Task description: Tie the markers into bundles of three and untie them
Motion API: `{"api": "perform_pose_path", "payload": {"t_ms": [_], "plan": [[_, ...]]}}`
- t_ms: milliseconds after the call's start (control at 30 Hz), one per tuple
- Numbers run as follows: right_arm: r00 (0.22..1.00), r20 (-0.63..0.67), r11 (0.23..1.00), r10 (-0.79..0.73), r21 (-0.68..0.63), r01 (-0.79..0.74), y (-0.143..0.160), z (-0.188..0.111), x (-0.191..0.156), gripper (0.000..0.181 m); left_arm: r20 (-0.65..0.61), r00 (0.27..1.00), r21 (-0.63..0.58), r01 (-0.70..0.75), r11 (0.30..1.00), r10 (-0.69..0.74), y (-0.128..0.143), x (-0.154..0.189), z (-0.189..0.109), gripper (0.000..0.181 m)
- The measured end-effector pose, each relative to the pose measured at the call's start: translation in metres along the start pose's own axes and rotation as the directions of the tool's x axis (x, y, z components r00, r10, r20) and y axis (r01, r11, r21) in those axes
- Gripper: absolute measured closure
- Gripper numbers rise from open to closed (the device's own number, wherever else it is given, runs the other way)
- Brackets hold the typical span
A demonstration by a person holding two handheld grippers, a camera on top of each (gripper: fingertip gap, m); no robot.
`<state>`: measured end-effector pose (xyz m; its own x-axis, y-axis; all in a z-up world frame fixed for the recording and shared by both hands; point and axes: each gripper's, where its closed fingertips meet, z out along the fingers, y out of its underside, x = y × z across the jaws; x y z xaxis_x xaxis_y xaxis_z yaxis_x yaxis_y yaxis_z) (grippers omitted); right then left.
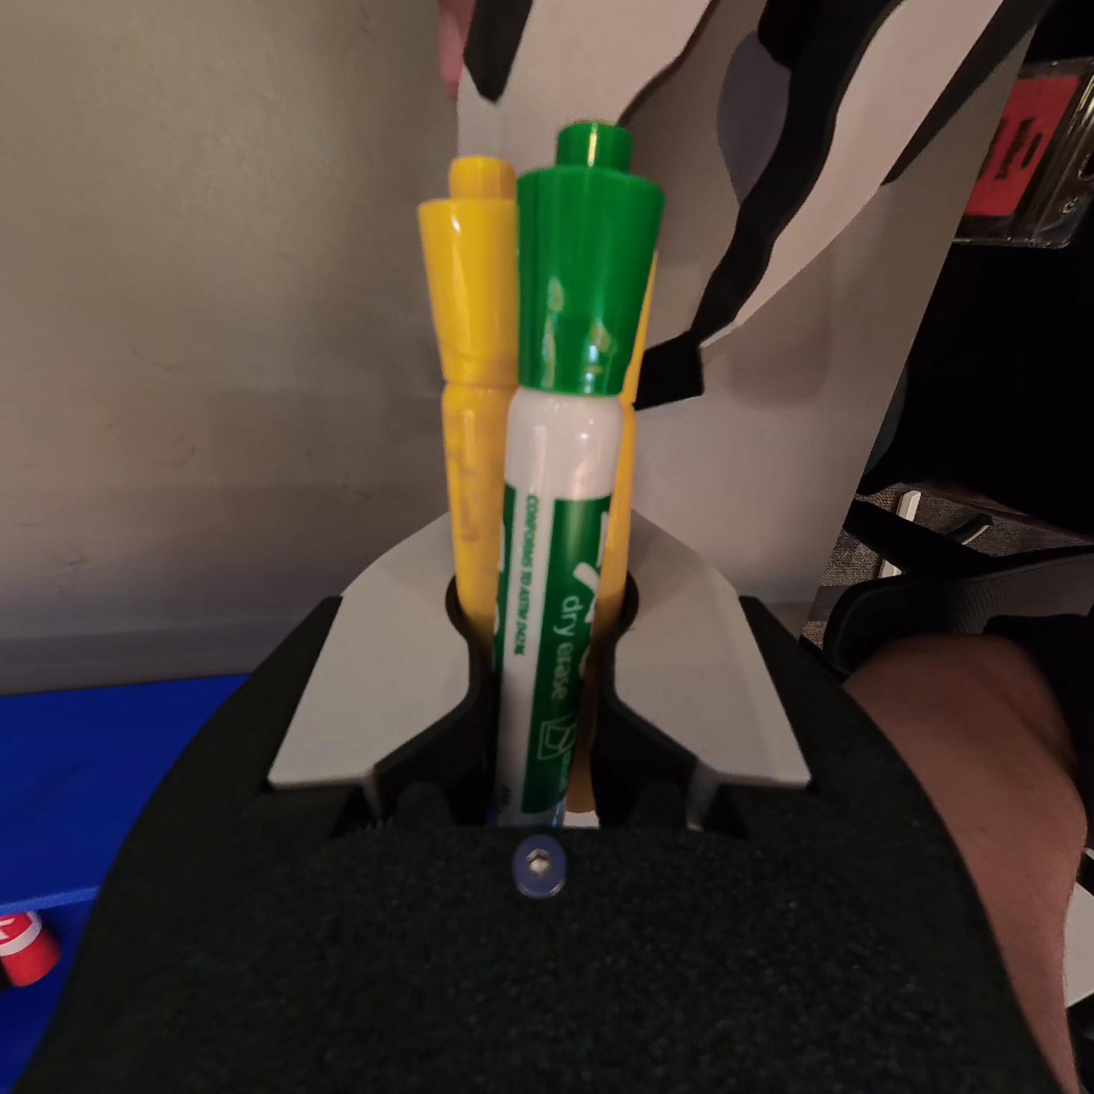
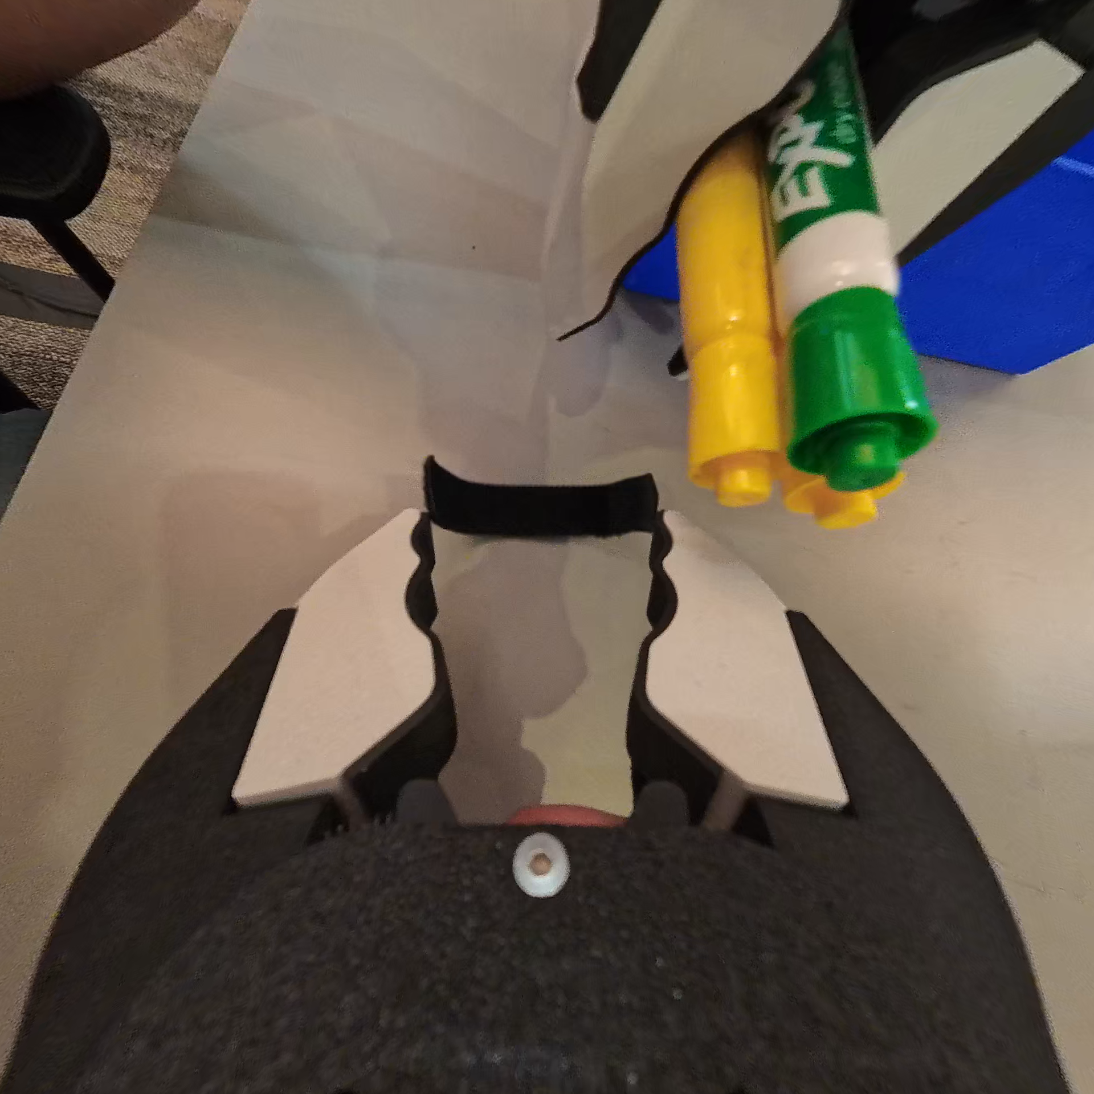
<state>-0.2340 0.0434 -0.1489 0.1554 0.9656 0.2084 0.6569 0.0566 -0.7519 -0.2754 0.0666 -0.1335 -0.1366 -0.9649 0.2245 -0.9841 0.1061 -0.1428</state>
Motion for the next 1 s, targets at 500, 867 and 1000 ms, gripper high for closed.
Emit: {"api": "perform_pose_path", "payload": {"t_ms": [500,867,1000], "plan": [[0.997,0.076,0.991,-0.021,-0.127,0.03,0.036,-0.017,0.013,0.053,0.032,0.999,0.034,0.009,0.999,-0.01,0.001,-0.006,-0.008,0.14],[0.976,0.173,0.98,0.13,-0.172,-0.1,0.04,0.031,0.041,0.042,0.037,0.999,0.04,0.022,0.999,-0.023,0.005,-0.004,-0.011,0.14],[0.985,0.153,0.982,0.082,-0.179,-0.054,0.037,0.039,0.05,0.048,0.033,0.999,0.045,0.027,0.999,-0.028,0.008,-0.005,-0.012,0.14]]}}
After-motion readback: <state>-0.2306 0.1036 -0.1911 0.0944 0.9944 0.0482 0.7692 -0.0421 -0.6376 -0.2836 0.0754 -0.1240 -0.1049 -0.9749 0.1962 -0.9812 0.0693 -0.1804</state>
